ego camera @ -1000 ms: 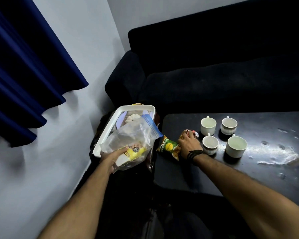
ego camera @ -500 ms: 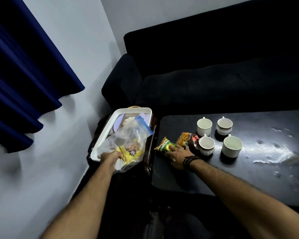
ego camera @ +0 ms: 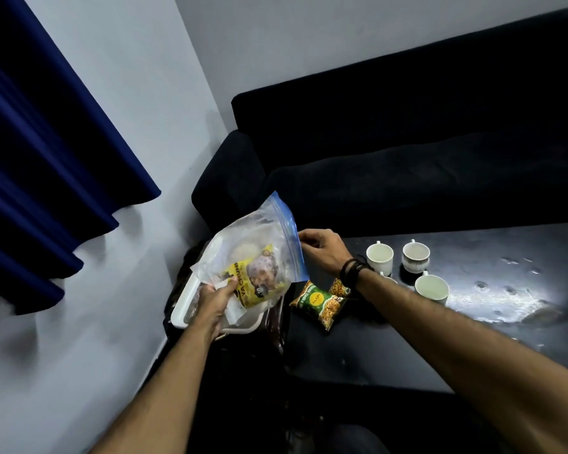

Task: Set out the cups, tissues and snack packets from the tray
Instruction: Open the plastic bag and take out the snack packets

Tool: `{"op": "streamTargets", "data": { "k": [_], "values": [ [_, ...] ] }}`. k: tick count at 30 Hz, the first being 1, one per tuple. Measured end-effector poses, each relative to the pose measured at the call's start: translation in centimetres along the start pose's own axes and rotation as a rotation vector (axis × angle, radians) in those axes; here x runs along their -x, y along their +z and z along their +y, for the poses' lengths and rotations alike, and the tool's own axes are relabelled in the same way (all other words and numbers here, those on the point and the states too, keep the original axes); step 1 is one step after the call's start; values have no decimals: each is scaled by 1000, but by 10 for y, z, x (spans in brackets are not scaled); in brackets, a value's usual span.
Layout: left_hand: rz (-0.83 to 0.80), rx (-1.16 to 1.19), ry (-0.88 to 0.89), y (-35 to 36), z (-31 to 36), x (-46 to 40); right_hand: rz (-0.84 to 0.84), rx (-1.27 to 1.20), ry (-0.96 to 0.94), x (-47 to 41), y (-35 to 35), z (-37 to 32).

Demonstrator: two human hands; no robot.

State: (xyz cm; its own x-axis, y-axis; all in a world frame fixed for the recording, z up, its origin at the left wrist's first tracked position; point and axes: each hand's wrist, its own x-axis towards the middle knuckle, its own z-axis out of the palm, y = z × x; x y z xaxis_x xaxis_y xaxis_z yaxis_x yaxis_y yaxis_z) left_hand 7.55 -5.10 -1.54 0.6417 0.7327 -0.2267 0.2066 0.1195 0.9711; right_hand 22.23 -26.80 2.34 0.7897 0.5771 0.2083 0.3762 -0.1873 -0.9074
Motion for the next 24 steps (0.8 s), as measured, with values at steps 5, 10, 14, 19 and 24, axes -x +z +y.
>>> {"op": "streamTargets", "data": {
  "k": [5,10,14,19,24],
  "values": [
    [-61,29,2,3,5,5,60,692,-295,4,-11,1],
    [-193,81,12,17,14,15,-339,416,-319,12,-8,-10],
    [-287,57,34,27,24,19,-408,578,-262,6,-2,-11],
    [-296,58,-1,29,28,21,-414,403,-73,4,-9,-6],
    [-4,-8,61,27,25,20,-57,190,-129,19,-22,-8]
  ]
}}
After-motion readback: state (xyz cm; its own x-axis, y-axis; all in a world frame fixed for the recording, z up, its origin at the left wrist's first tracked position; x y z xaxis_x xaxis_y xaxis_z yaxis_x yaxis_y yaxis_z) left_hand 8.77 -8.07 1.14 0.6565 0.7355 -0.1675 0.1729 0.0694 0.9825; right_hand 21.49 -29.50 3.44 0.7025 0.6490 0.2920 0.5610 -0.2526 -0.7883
